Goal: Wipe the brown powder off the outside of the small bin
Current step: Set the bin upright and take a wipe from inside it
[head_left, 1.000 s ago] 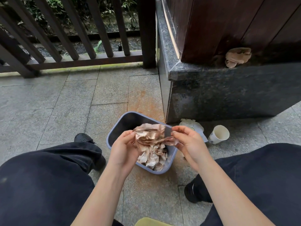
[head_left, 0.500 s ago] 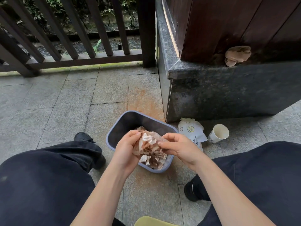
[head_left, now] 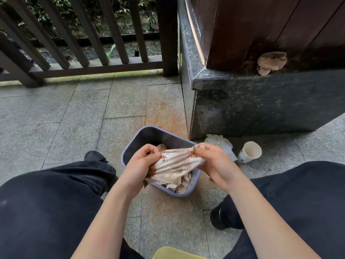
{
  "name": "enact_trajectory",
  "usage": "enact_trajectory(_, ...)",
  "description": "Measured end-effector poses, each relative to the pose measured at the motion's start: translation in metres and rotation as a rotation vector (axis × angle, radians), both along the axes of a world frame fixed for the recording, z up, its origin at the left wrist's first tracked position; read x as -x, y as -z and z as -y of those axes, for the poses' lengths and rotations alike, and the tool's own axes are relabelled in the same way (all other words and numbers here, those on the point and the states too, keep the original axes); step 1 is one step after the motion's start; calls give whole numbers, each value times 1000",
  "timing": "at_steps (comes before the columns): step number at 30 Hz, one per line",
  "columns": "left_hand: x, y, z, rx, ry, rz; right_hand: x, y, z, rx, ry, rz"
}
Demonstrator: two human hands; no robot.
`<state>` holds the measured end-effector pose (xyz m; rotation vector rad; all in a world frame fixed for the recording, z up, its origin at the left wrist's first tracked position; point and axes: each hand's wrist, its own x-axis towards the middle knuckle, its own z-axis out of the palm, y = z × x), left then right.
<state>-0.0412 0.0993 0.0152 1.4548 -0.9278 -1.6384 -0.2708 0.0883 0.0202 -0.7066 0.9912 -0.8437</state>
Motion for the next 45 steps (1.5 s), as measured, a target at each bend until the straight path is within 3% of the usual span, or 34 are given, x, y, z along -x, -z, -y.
enact_trajectory(4, -4, -4, 0, 17, 4, -48, 1, -2, 0, -44, -16, 71)
enact_trajectory(5, -2, -2, -1, 40, -11, 73, -1, -2, 0, -52, -8, 28)
enact_trajectory(8, 10, 4, -9, 294, -139, 740, -7, -1, 3, -58, 26, -266)
enact_trajectory(9, 17, 3, -13, 379, -171, 808, -8, 1, 3, -76, 41, -343)
enact_trajectory(11, 34, 4, -24, 348, -45, 689, -10, 1, 3, -126, 74, -388)
enact_trajectory(14, 59, 6, -38, 23, 140, 252, -13, -3, 0, -169, 108, -342)
enact_trajectory(16, 65, 9, -39, -143, 91, 30, -16, -4, -3, -192, 116, -261)
enact_trajectory(19, 60, 11, -34, -239, -13, -172, -14, -4, -3, -207, 138, -240)
enact_trajectory(24, 51, 9, -26, -207, -157, -325, -4, 4, 0, -38, 107, -758)
enact_trajectory(26, 50, 10, -25, -181, -146, -379, -6, 10, -2, -105, 64, -655)
enact_trajectory(30, 48, 9, -22, -150, -101, -523, -5, 16, -7, -360, -92, 3)
enact_trajectory(32, 46, 6, -19, -112, -54, -374, -3, 18, -8, -370, -94, 180)
enact_trajectory(35, 39, 3, -15, -30, 18, 1, -2, 18, -5, -341, 31, 142)
enact_trajectory(40, 39, 27, 10, -183, -283, 32, 15, 13, 4, -366, 323, 86)
enact_trajectory(45, 119, 78, 51, -242, 181, 468, 38, 4, 5, -398, 357, 180)
